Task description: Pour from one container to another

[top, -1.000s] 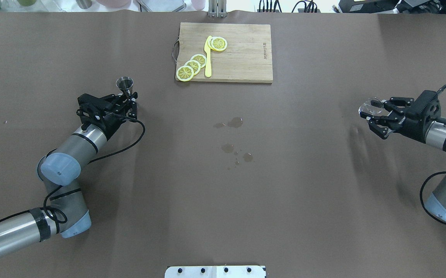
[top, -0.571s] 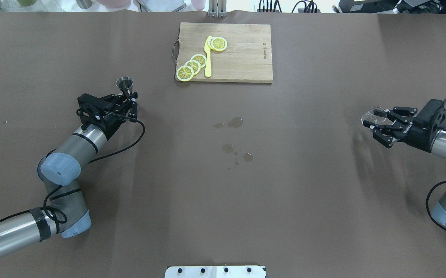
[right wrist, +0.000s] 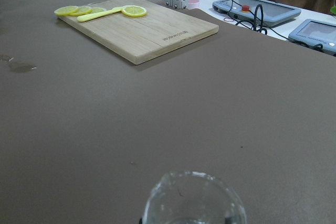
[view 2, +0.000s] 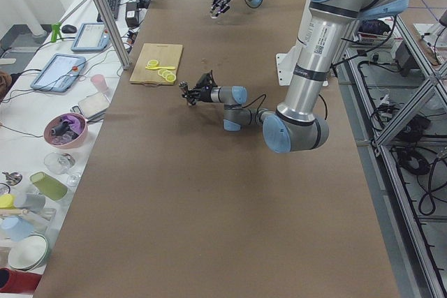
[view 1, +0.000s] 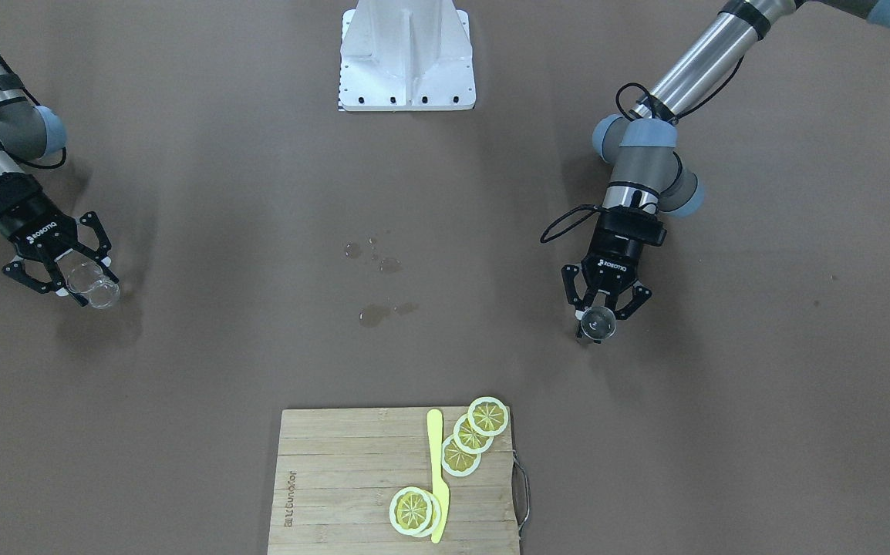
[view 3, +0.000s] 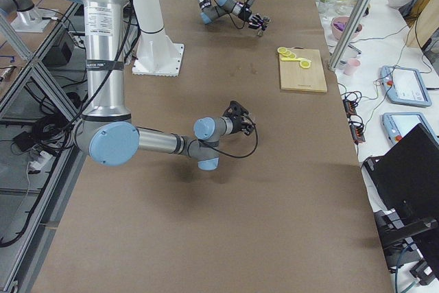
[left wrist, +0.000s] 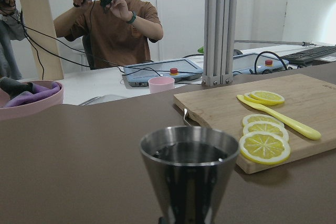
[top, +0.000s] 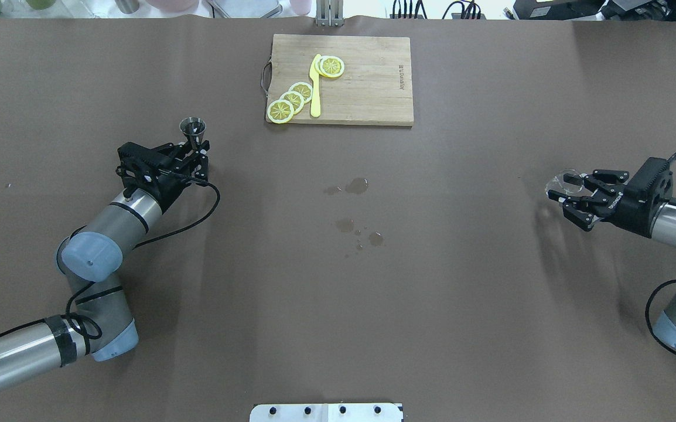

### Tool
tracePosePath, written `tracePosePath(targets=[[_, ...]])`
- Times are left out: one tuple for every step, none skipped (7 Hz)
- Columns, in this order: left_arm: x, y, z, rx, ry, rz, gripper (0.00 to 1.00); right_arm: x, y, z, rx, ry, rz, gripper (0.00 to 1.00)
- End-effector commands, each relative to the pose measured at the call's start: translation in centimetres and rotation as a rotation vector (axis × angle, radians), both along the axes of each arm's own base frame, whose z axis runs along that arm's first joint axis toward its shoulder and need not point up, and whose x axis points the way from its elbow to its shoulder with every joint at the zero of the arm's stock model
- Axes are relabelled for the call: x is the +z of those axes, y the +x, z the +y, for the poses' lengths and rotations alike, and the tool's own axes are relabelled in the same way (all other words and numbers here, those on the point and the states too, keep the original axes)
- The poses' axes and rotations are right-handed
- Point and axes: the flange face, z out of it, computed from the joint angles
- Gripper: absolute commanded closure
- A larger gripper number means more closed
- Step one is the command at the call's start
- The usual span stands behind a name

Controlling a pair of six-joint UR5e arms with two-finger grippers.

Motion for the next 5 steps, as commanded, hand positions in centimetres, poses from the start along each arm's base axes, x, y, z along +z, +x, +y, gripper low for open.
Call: tracePosePath(targets=[[0.00,-0.01,-0.01,-0.001,0.000,0.000,0.62,0.01,-0.04,0.02,-0.001,0.000,0.000,1.00],[0.00,-0.01,-0.01,-0.001,0.000,0.000,0.62,0.01,-0.04,0.02,-0.001,0.000,0.000,1.00],[0.00,0.00,0.00,0.001,0.000,0.000,0.62,0.01,-0.04,0.02,-0.001,0.000,0.000,1.00],[0.00,0.02,0.01,0.002,0.000,0.000,0.62,0.01,-0.18,-0.11,-0.001,0.000,0.000,1.00],[-0.07,0.00,0.02,0.002,0.001,0.001,0.62,0.03,-0.24,-0.16,-0.001,0.000,0.002,1.00]])
